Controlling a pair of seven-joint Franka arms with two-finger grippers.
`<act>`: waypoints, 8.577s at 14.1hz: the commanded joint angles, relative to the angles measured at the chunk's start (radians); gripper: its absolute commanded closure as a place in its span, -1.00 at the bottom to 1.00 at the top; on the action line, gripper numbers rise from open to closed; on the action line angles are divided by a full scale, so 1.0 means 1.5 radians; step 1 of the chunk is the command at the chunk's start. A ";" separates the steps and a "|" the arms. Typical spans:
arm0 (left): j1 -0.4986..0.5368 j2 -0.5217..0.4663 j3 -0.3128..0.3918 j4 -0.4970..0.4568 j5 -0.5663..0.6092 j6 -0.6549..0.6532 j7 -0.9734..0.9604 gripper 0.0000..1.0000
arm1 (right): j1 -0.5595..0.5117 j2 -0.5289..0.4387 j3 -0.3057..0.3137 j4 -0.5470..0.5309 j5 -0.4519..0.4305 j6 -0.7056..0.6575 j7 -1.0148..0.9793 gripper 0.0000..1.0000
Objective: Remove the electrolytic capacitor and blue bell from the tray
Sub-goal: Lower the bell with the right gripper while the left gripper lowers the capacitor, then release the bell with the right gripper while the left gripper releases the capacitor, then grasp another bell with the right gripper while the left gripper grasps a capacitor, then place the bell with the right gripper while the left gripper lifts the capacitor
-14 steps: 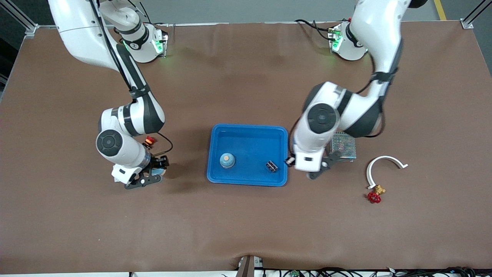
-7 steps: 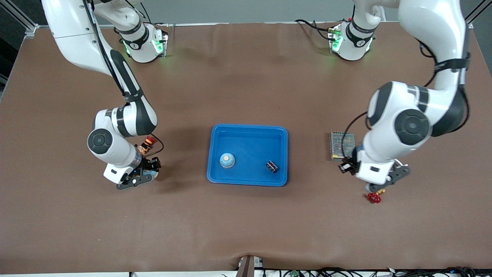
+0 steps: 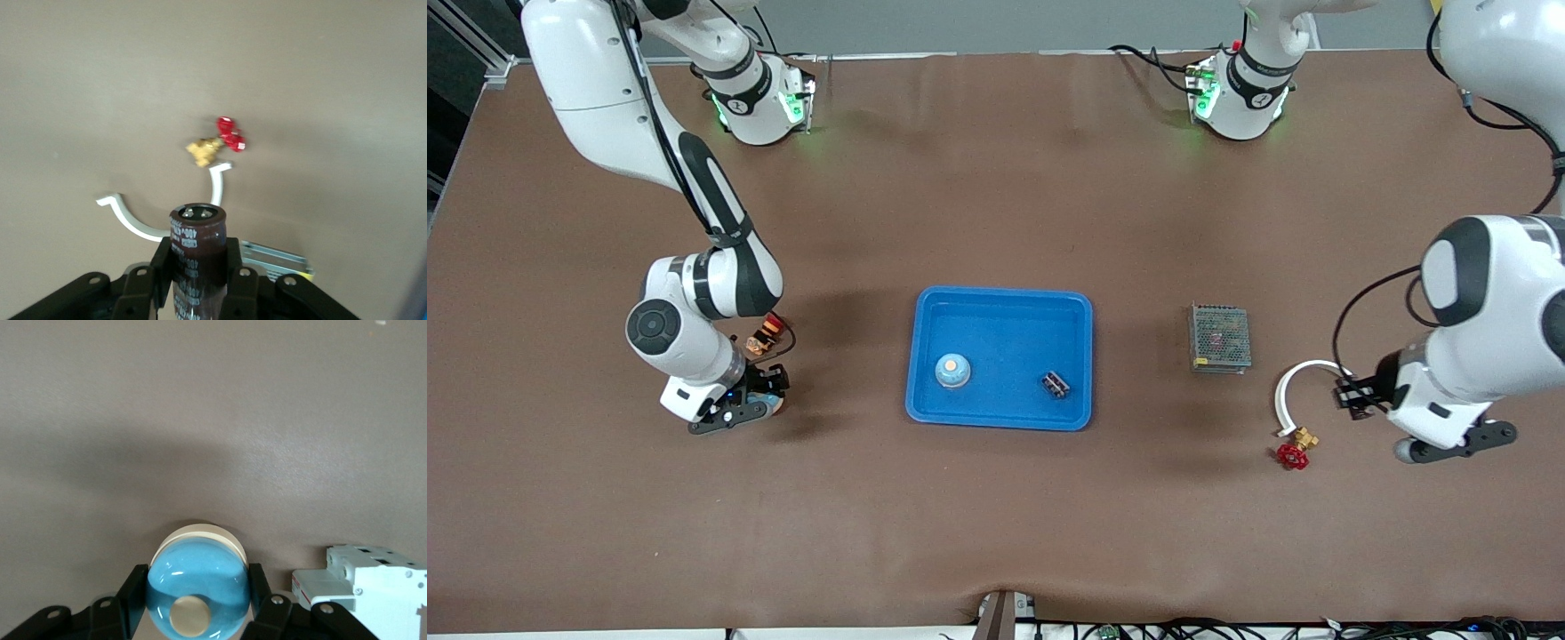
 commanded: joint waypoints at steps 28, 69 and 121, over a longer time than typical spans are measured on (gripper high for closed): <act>0.080 0.200 0.000 -0.015 0.009 0.224 0.095 0.82 | -0.054 -0.015 0.045 0.027 0.092 -0.092 -0.019 -1.00; -0.140 0.030 -0.029 0.055 -0.002 -0.025 -0.402 -1.00 | 0.280 0.106 0.038 0.233 0.042 -0.071 0.764 -1.00; -0.390 0.271 -0.011 0.048 0.023 0.333 -0.792 -1.00 | 0.087 0.064 0.043 0.316 -0.021 -0.336 0.332 1.00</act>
